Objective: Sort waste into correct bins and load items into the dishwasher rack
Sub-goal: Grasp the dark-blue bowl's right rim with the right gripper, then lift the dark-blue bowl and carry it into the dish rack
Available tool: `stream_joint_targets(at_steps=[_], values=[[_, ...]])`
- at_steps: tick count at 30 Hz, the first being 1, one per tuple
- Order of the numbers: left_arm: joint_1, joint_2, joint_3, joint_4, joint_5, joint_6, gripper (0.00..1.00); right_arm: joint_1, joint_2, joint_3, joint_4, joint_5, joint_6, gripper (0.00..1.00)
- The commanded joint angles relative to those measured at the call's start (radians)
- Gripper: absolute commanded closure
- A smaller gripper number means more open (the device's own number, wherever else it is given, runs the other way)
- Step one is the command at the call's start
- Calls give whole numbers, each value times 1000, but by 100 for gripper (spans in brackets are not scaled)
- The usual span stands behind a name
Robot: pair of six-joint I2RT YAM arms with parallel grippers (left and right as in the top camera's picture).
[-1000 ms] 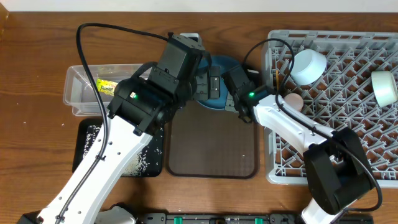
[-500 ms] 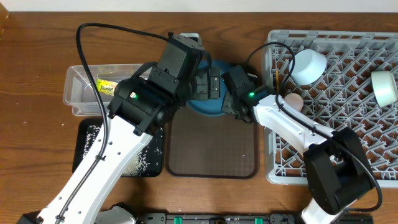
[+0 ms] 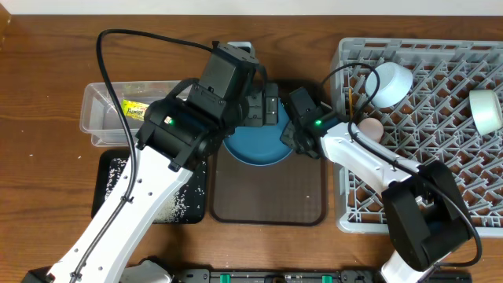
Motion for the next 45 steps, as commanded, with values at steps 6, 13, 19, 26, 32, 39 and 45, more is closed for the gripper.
stream_joint_targets(at_steps=[6,13,19,26,32,39,45], values=[[2,2,3,-3,-5,10,4,9,-1,-7,-1,-7,-6,99],[2,2,3,-3,-5,10,4,-5,-93,6,-1,-47,-137,99],[2,2,3,-3,-5,10,4,-6,-287,6,-28,28,-286,99],[2,2,3,-3,-5,10,4,-10,-517,6,-191,242,-362,99],[2,2,3,-3,-5,10,4,-36,-652,6,-365,447,-362,99],[2,2,3,-3,-5,10,4,-141,-773,6,-506,565,-291,99],[2,2,3,-3,-5,10,4,-247,-836,6,-588,665,-291,98]])
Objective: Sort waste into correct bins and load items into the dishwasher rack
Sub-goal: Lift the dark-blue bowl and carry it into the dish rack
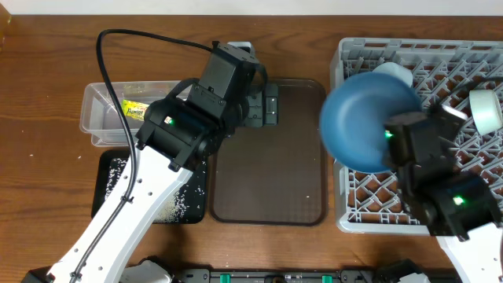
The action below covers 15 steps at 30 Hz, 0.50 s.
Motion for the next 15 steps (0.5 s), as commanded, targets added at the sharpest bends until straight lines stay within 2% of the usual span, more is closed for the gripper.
stream_joint_targets(at_steps=[1,6,15], values=[[2,2,3,-3,-5,10,4,-62,-29,10,-24,109,24,99],[2,2,3,-3,-5,10,4,-117,-47,10,-86,101,51,98],[2,2,3,-3,-5,10,4,-123,-48,9,-246,-19,325,98]])
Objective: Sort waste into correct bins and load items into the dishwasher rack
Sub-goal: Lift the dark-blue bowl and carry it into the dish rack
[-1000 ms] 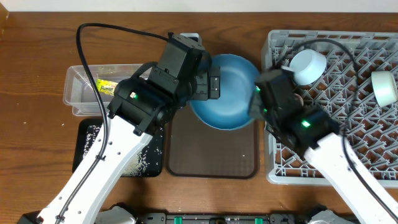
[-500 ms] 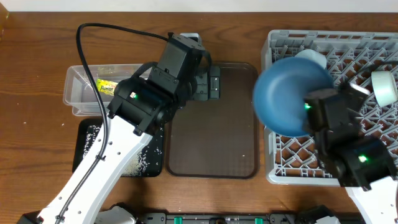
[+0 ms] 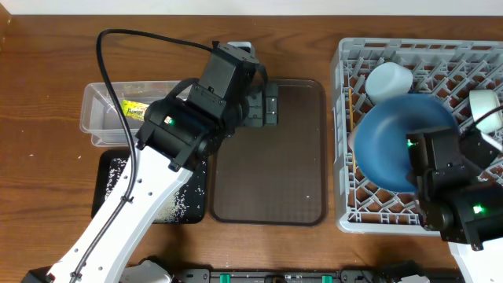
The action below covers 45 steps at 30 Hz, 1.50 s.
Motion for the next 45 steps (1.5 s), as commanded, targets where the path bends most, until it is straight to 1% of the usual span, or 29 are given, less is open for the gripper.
stream_joint_targets(at_steps=[1,5,10,11,13,16,20,23,34,37,41,45], values=[[2,2,3,-3,-6,10,4,-12,-11,9,-40,-24,181,98],[2,2,3,-3,-5,10,4,-12,-13,9,-112,-11,375,98],[2,2,3,-3,-6,10,4,-18,-13,9,-270,43,732,99],[2,2,3,-3,-6,10,4,-23,-13,9,-312,57,829,99],[2,2,3,-3,-6,10,4,-34,-14,8,-350,65,947,98],[2,2,3,-3,-6,10,4,-52,-20,8,-350,64,985,98],[2,2,3,-3,-6,10,4,-61,-19,8,-350,61,1073,98],[2,2,3,-3,-6,10,4,-61,-19,8,-350,61,1105,98],[2,2,3,-3,-6,10,4,-61,16,8,-287,113,1088,99],[2,2,3,-3,-6,10,4,-61,26,8,-221,110,1028,99],[2,2,3,-3,-6,10,4,-62,36,8,-108,102,868,99],[2,2,3,-3,-6,10,4,-63,38,8,-71,102,847,99]])
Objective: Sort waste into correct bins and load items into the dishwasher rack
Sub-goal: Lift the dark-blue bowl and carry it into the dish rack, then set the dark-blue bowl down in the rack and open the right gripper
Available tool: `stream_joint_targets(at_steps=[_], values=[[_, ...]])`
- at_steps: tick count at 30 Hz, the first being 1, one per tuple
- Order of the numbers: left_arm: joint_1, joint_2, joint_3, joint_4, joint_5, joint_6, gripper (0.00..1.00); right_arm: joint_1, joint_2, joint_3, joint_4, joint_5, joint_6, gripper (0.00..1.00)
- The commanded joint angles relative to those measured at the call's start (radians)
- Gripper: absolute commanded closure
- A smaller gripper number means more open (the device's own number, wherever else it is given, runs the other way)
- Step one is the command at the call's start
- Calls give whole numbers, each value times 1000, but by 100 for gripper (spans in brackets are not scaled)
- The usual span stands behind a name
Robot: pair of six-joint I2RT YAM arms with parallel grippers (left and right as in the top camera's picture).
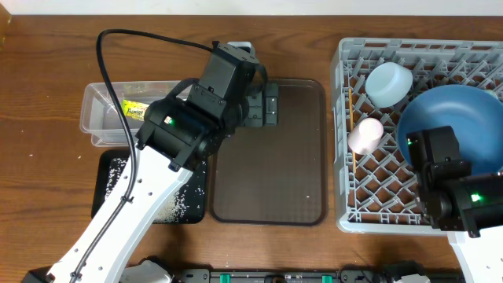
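Note:
The blue bowl [456,118] hangs over the right half of the grey dishwasher rack [346,212], covering the rack's right side. My right gripper [422,140] is shut on the bowl's near-left rim, with the arm rising from the front right. A white cup [389,82] and a pink cup [365,135] lie in the rack to the bowl's left. My left gripper [271,104] hovers open over the far-left edge of the brown tray [267,173], holding nothing.
A clear bin [106,118] with a yellow wrapper [134,108] stands at the far left. A black tray [118,185] scattered with white crumbs lies in front of it, partly under my left arm.
My right gripper has carried the blue bowl further right and slightly back over the rack. The pink cup shows again, and the white cup at the rack's right edge is now covered. The left arm is unchanged.
The blue bowl first lay at the back of the brown tray with both grippers at its rim. Then the right gripper held it lifted at the rack's left edge, then over the rack's middle, and now over its right half.

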Motion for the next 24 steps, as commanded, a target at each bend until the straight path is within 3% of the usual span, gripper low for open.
stream_joint_targets(at_steps=[1,6,9,17,22,24], values=[[2,2,3,-3,-6,10,4,-19,-2,8,14,48,-59,99],[2,2,3,-3,-6,10,4,-51,-2,8,27,50,-72,99],[2,2,3,-3,-6,10,4,-80,2,8,61,78,-182,99],[2,2,3,-3,-6,10,4,-167,61,8,349,144,-956,99],[2,2,3,-3,-5,10,4,-184,98,8,505,153,-1555,99],[2,2,3,-3,-6,10,4,-183,102,8,539,154,-1700,99]])
